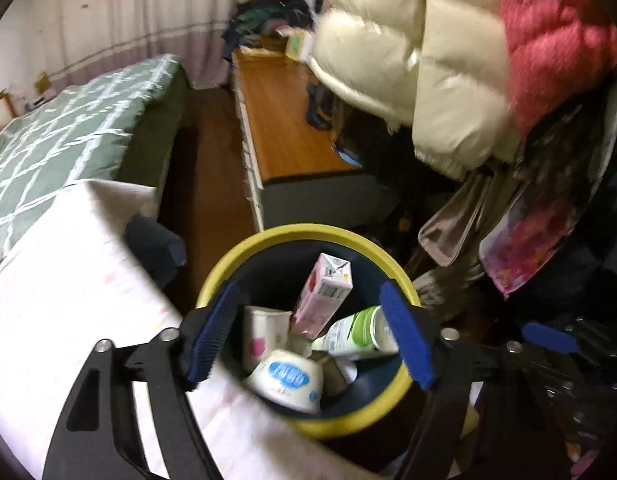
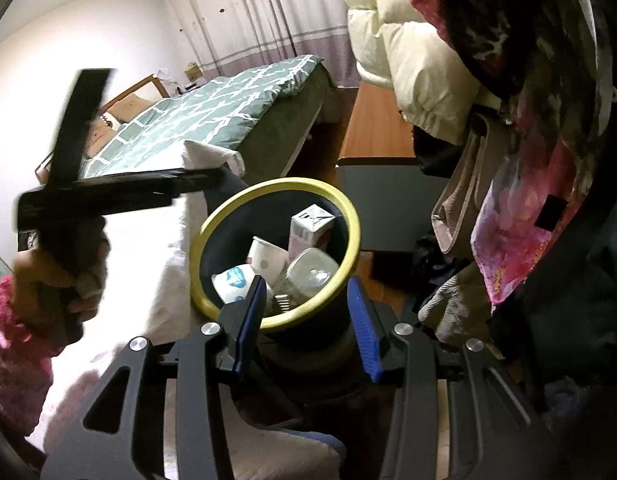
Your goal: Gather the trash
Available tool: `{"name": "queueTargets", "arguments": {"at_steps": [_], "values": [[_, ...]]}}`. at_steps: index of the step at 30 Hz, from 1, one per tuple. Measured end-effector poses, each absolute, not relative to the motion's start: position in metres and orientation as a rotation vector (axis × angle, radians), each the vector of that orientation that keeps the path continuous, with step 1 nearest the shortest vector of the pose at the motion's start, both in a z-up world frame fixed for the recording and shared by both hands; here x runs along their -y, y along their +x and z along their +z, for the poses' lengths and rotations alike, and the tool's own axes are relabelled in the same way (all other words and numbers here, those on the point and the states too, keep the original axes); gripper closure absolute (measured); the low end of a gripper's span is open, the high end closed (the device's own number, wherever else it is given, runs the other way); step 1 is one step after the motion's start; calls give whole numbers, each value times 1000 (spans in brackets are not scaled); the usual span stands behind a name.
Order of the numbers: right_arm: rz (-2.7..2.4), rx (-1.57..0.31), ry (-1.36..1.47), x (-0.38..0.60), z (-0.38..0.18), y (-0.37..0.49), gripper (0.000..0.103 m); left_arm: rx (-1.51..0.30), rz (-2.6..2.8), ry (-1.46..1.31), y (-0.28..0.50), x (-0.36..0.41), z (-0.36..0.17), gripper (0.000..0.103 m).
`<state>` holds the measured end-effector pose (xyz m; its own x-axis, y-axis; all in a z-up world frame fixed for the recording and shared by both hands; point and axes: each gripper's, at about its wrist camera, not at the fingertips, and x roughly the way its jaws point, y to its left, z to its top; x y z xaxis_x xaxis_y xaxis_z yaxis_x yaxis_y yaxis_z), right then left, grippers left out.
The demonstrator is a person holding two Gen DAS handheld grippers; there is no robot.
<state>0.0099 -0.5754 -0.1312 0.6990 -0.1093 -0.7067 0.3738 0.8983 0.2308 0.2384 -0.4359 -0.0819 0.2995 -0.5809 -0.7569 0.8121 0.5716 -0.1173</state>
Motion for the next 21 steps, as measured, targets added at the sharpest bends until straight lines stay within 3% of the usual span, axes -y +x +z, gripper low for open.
{"name": "queueTargets", "arguments": {"at_steps": [1, 4, 15, 21], "values": [[-263, -752, 371, 571, -130, 10, 62, -830, -919, 279, 232, 416, -71, 11], [-235, -754, 353, 554, -127, 11, 59, -764, -822, 203, 209, 355, -43, 5], [-131, -667, 170, 466, -87, 1, 29, -579, -291, 83, 102, 128, 8, 5], [-130, -610, 104, 436, -70, -22, 24, -534, -147, 33, 54, 58, 14, 5]]}}
